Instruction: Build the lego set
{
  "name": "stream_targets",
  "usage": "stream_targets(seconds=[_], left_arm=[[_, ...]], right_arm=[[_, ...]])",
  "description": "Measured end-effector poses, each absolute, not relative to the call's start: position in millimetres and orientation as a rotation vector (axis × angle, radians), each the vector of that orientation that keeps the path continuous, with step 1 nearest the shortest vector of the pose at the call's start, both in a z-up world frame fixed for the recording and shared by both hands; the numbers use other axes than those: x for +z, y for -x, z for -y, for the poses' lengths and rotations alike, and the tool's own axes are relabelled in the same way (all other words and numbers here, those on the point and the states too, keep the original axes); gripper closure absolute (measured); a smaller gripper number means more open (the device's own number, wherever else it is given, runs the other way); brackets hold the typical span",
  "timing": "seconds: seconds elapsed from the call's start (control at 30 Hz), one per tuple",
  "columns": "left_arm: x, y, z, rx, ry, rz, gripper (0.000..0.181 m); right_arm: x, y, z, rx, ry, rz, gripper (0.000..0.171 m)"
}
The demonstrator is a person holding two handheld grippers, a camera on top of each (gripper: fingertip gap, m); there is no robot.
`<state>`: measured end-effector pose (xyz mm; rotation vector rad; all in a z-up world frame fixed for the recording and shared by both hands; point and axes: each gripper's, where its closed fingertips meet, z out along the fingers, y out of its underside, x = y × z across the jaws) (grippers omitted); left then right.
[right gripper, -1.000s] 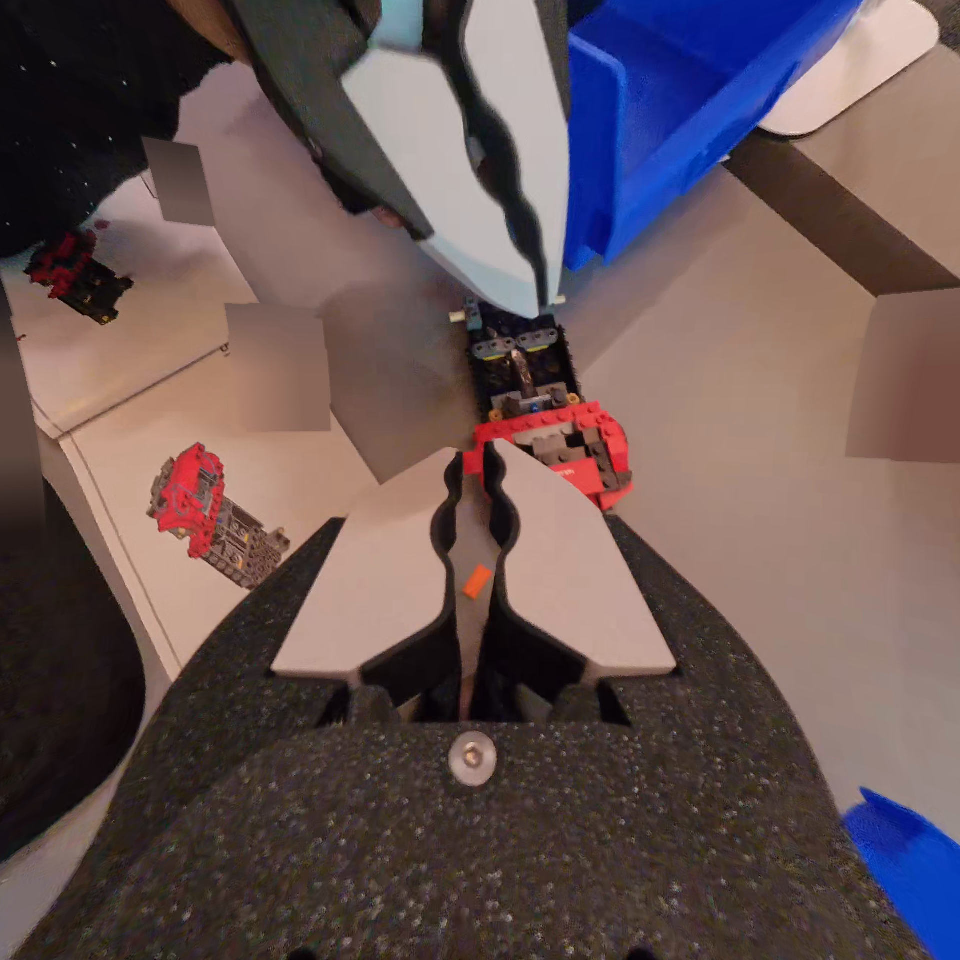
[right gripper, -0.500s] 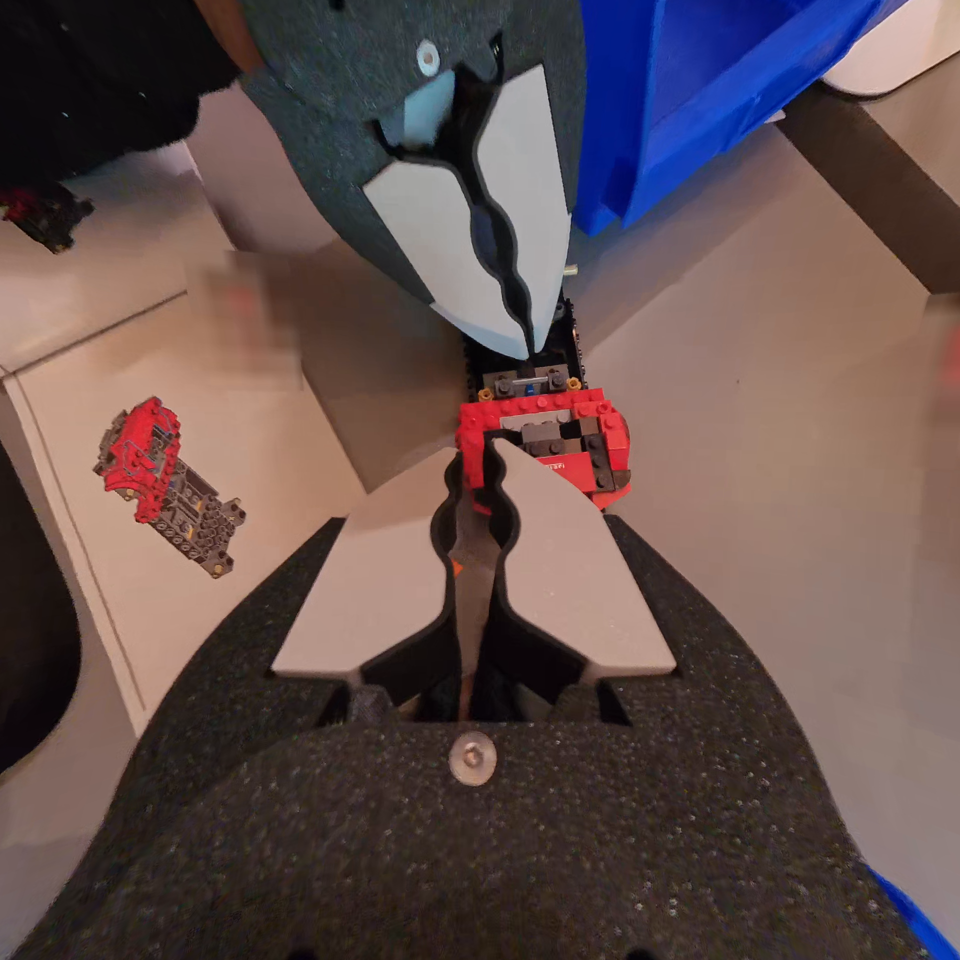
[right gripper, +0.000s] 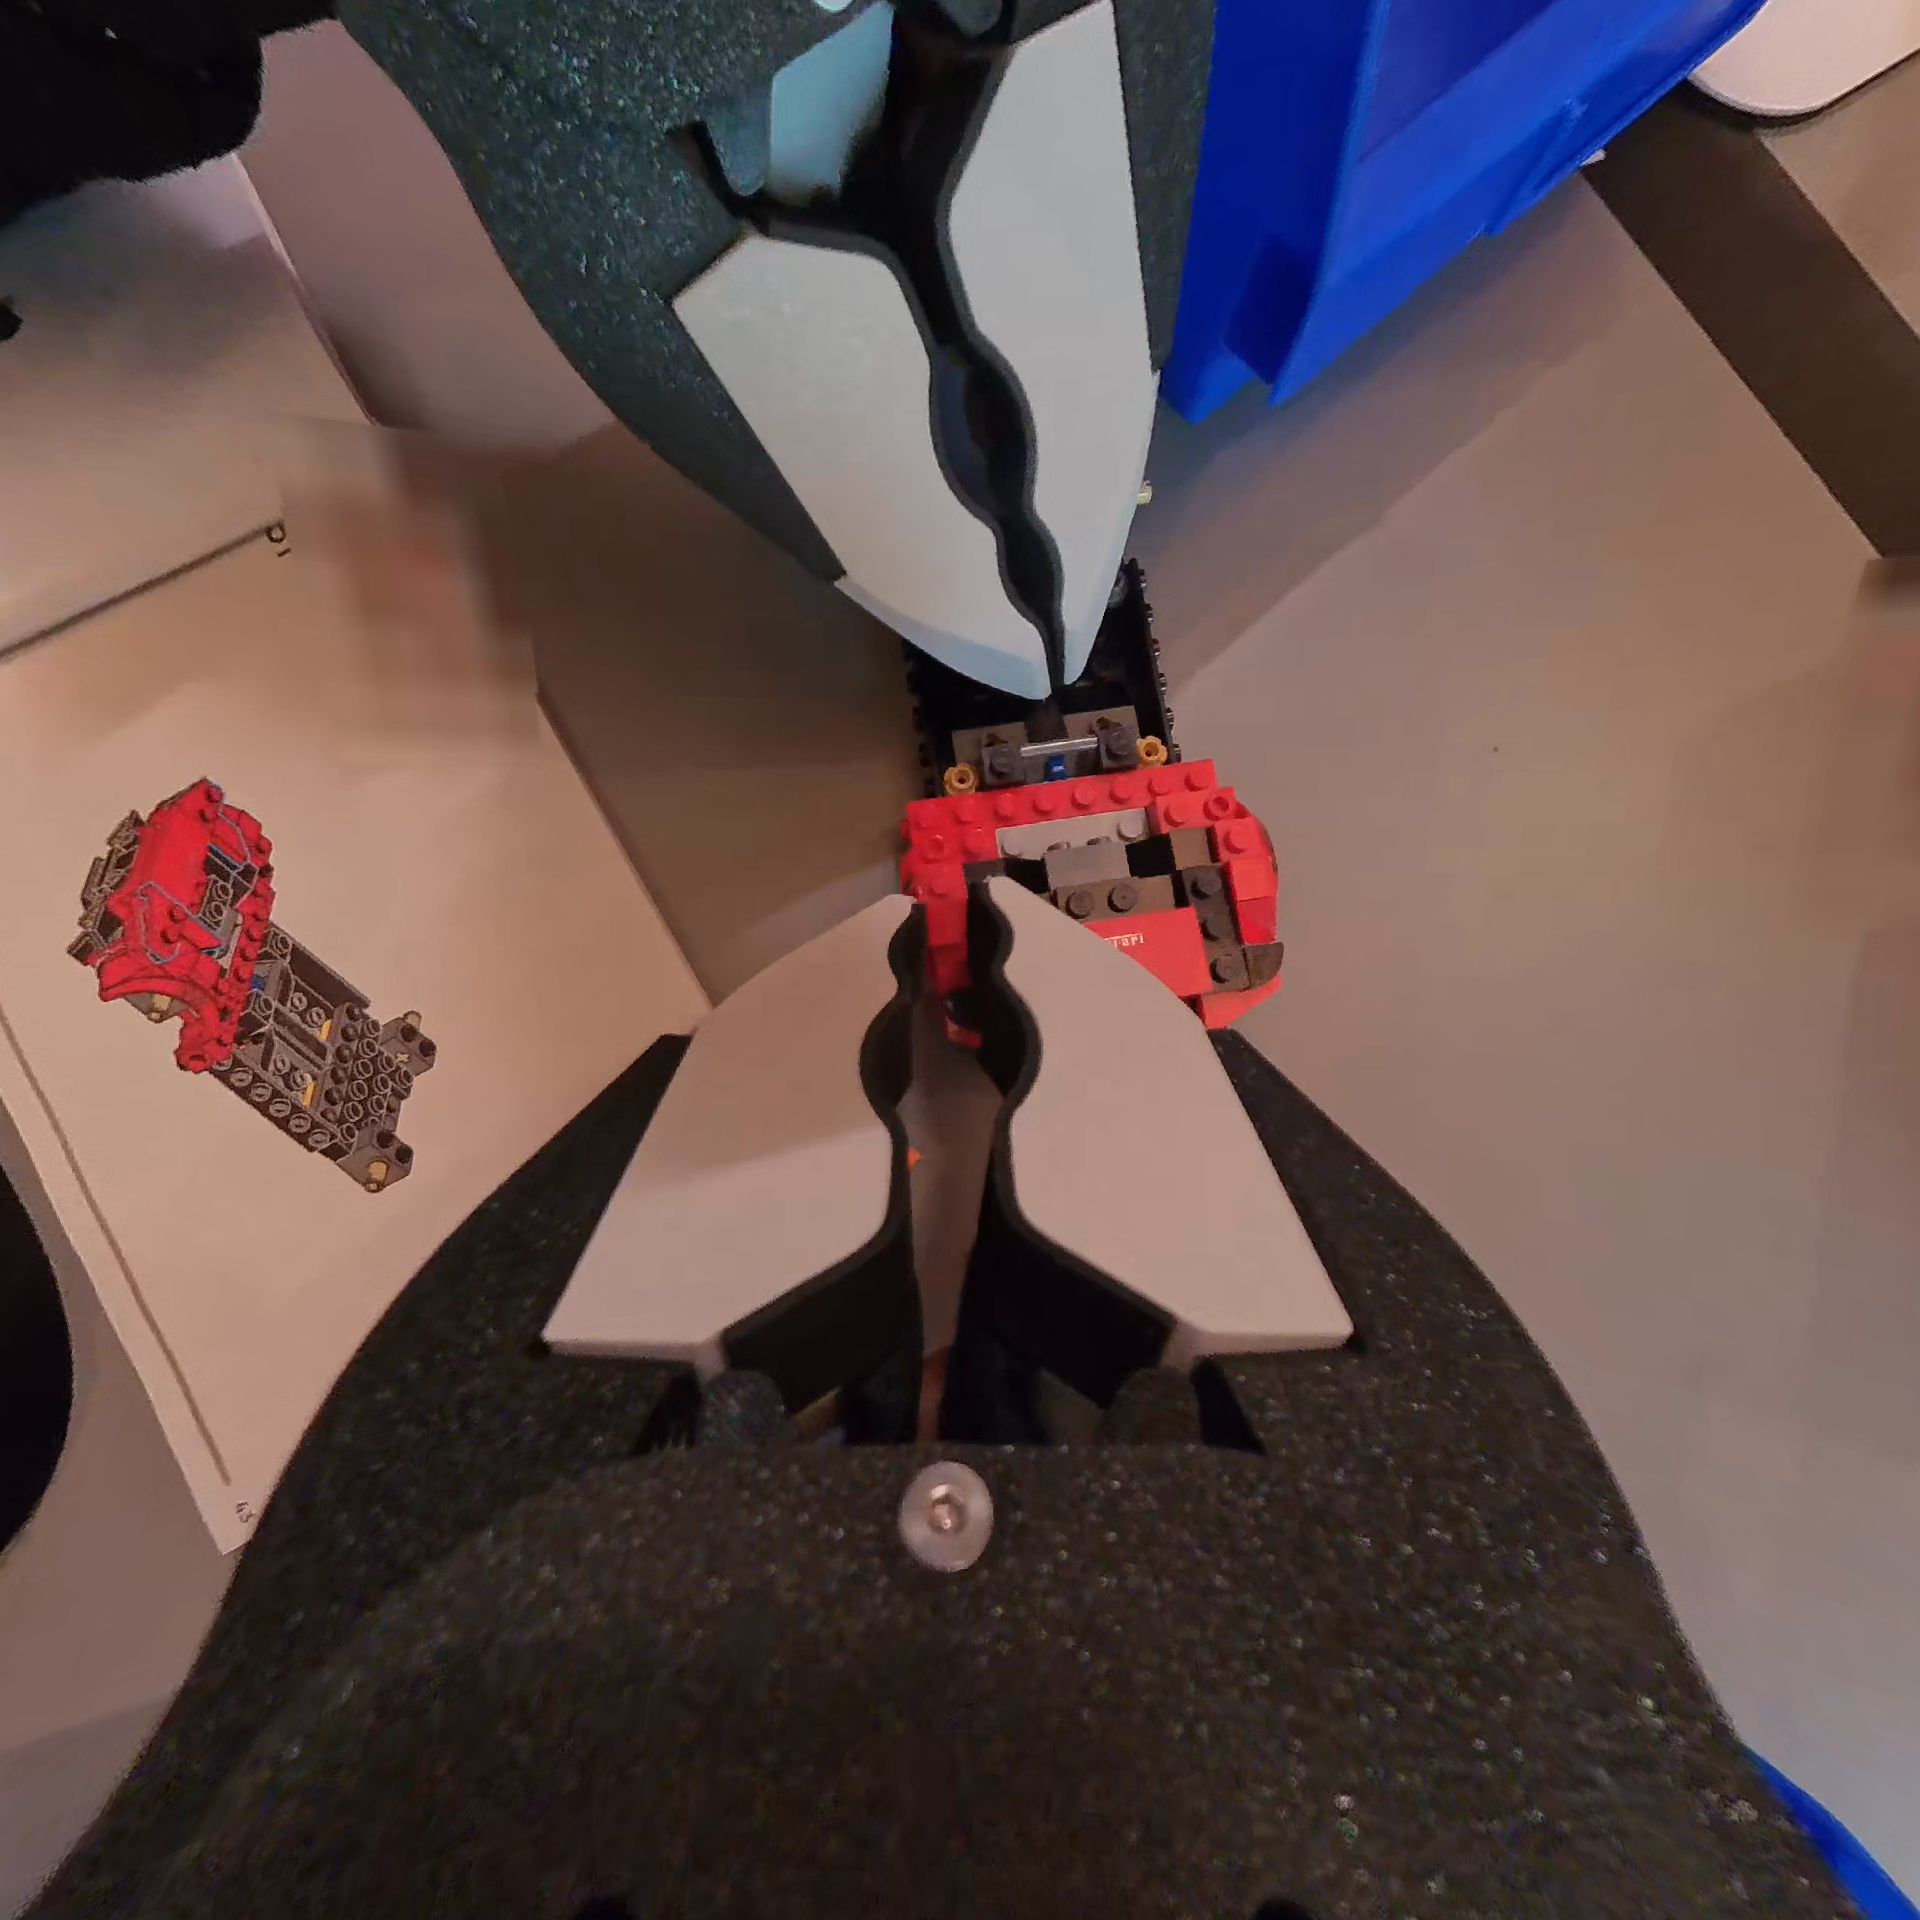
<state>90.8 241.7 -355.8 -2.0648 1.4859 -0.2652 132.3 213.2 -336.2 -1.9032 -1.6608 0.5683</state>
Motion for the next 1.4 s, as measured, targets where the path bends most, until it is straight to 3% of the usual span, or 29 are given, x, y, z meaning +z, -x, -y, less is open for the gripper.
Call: stream_targets(seconds=[1.4], left_arm=[[-356,-91,-242,-0.262,2.054,-1.496,0.181]], right_arm=[[-335,-135,-213,0.443,1.968,1.764,0.171]])
